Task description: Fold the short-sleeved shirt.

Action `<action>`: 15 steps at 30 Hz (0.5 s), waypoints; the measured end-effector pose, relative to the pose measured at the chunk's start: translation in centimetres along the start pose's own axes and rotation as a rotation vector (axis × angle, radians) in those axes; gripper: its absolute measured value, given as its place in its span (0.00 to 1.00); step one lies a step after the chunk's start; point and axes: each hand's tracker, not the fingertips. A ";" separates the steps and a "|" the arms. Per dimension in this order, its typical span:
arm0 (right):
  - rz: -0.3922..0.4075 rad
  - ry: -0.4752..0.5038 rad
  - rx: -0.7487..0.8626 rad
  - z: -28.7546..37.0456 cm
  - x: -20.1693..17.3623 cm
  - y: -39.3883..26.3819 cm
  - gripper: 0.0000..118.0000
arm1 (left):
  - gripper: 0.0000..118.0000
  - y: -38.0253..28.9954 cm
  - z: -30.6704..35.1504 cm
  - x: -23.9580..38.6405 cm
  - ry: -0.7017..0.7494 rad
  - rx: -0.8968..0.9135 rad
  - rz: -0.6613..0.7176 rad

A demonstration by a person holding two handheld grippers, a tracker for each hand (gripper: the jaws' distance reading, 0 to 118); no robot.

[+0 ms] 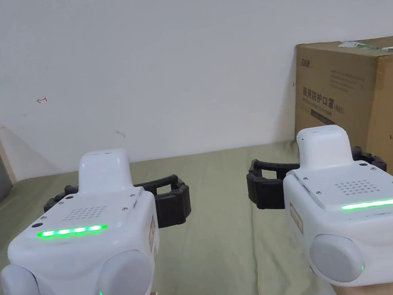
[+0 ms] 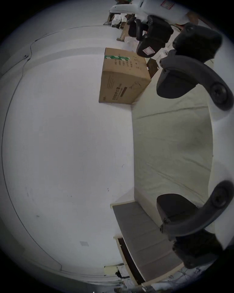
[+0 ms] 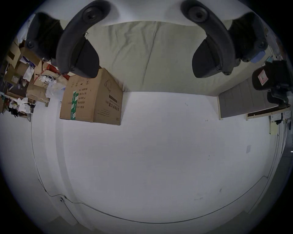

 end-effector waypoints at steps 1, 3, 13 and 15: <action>0.007 -0.001 -0.005 -0.2 0.0 0.0 0.98 | 1.00 0.1 -0.1 0.0 0.010 0.006 -0.008; 0.007 0.003 -0.015 -0.4 0.1 -0.1 0.98 | 1.00 0.2 -0.1 0.1 0.043 -0.025 -0.032; -0.021 -0.005 -0.046 -1.0 0.7 -0.7 0.98 | 1.00 0.2 -0.6 -0.3 0.017 -0.050 -0.021; -0.015 -0.007 -0.051 -1.0 0.7 -0.8 0.98 | 1.00 0.2 -0.8 -0.1 0.030 -0.056 -0.017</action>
